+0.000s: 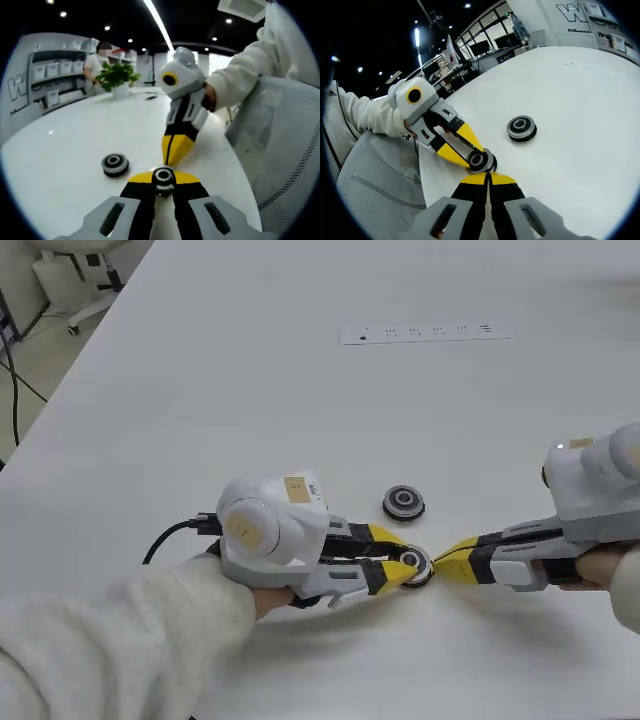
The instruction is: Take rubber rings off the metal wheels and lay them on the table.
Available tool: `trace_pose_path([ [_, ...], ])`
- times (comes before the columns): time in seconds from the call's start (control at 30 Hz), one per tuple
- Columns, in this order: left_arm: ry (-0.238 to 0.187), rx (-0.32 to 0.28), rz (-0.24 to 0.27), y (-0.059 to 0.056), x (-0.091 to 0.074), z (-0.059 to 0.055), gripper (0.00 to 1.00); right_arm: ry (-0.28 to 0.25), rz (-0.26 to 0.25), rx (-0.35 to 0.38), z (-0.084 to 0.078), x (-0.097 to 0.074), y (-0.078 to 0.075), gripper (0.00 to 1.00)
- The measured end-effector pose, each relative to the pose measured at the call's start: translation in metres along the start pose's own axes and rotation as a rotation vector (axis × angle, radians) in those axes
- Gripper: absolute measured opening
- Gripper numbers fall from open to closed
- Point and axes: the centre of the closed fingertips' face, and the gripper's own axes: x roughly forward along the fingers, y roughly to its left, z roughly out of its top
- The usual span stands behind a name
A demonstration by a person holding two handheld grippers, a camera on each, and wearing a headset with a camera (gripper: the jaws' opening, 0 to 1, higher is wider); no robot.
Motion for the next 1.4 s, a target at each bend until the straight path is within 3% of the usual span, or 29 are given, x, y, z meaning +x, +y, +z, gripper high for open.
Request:
trace_pose_path([
  [0.23,-0.003,0.001,-0.002,0.000,0.000,0.001,0.14,-0.029,0.020,0.097,0.004,-0.003,0.001,0.00],
  [0.67,-0.005,0.003,-0.004,-0.002,0.000,0.000,0.14,-0.053,0.049,0.200,0.007,-0.003,0.005,0.00],
  [1.4,0.004,0.010,-0.010,-0.004,0.002,0.001,0.14,-0.050,0.068,0.233,0.009,-0.004,0.012,0.00],
])
